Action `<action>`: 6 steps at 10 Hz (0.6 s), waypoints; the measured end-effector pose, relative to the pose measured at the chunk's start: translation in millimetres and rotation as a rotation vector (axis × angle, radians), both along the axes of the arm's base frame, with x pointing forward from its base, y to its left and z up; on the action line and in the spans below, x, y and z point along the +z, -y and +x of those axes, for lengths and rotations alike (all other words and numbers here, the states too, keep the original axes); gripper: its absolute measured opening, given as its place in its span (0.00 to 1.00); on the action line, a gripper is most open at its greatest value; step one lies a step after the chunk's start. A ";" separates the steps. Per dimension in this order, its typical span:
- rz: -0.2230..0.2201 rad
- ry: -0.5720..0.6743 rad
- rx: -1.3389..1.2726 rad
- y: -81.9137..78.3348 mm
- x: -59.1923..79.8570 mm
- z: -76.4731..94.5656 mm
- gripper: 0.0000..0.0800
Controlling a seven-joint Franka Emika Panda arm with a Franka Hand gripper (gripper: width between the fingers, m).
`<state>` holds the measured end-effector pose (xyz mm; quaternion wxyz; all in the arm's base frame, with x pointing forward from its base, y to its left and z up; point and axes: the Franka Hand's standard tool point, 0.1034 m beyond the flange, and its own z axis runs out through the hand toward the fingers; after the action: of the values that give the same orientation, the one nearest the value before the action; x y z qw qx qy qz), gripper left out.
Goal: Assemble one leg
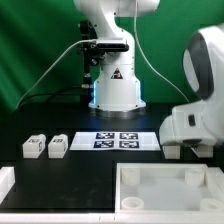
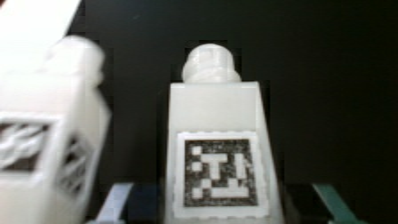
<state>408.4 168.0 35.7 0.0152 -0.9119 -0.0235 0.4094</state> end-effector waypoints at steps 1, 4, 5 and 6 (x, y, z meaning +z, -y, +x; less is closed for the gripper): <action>0.027 0.013 0.016 9.2 27.6 14.2 0.36; 0.057 0.364 -0.017 25.8 91.7 71.0 0.36; 0.057 0.473 -0.020 26.4 88.8 65.5 0.36; 0.057 0.503 -0.020 26.1 83.3 60.9 0.36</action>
Offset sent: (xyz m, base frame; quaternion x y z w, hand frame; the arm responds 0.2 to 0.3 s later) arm 0.0281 -0.0338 0.0955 0.0042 0.2752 -0.0058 0.9613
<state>469.3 141.9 119.0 0.0388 -0.9845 -0.0293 0.1688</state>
